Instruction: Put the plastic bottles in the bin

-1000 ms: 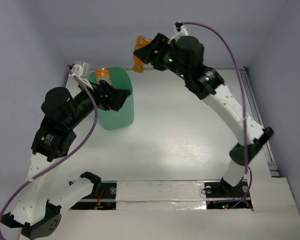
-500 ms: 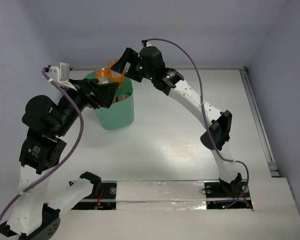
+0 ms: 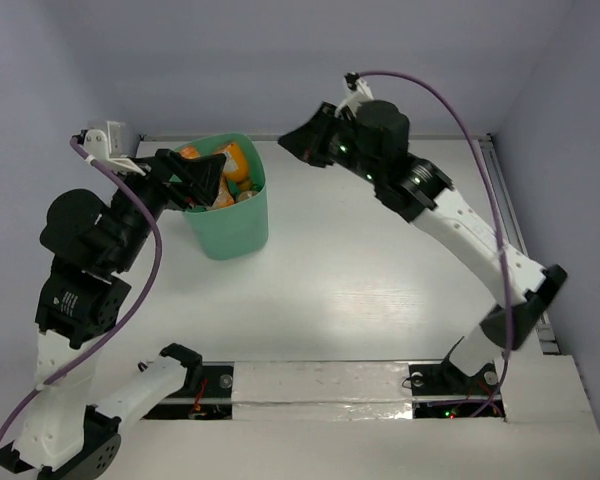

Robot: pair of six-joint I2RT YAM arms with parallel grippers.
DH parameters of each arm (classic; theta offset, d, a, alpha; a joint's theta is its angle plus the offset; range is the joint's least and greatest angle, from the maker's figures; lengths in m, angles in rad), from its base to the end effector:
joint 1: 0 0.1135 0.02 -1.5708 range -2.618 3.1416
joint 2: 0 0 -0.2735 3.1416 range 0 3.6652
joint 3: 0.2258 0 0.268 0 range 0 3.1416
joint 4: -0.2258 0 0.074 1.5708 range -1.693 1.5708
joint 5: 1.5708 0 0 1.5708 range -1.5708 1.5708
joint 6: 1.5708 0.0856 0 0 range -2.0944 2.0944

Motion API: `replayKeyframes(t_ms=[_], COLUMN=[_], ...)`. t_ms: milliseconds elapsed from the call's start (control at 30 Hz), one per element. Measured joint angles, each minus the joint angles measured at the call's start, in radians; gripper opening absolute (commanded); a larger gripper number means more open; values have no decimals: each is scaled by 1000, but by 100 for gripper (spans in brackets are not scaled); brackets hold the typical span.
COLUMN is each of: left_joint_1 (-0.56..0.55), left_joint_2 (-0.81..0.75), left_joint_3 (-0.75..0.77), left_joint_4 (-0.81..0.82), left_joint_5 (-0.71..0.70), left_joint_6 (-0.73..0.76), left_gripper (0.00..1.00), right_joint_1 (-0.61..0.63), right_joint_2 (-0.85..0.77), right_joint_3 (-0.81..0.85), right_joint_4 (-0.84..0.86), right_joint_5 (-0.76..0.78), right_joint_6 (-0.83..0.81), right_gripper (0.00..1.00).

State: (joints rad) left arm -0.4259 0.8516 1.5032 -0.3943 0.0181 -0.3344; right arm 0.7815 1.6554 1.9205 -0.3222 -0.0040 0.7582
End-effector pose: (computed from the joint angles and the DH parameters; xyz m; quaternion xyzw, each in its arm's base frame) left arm 0.1500 -0.0698 0.5660 0.0351 0.6096 -0.2990 0.7334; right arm 0.3112 0.3093 0.5033 -0.0098 0.7269 0.4790 0.4920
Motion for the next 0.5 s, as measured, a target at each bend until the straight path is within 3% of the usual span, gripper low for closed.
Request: replayKeyframes(t_ms=[167,200,233,267,367,500], left_joint_1=[0,0,0,0,0,0], left_joint_2=[-27,-33,-41,-49,-79,-90], left_joint_3=[-7,-8,-11,-16,-59,-84], left_joint_4=[-17,-26,-34,-42,-63,-123], left_joint_5=[-44,-52,-61,-71,-84,-96], left_joint_6=[-47,-57,-67,-76,-104,-133], left_gripper=[99,99,99,99,99,99], right_joint_1=[4,5,5,5,5,5], right_joint_2=[-380,-471,-555,-654,-897,-1122], right_joint_3=[-418,-494,-553,-611,-701,-704], right_joint_4=[17,3,-10,-12,-50,-107], right_joint_5=[73,91,107,128,192,291], right_joint_6=[-82,-94,-101,-110,-129,-156], right_gripper=[0,5,14,46,99,100])
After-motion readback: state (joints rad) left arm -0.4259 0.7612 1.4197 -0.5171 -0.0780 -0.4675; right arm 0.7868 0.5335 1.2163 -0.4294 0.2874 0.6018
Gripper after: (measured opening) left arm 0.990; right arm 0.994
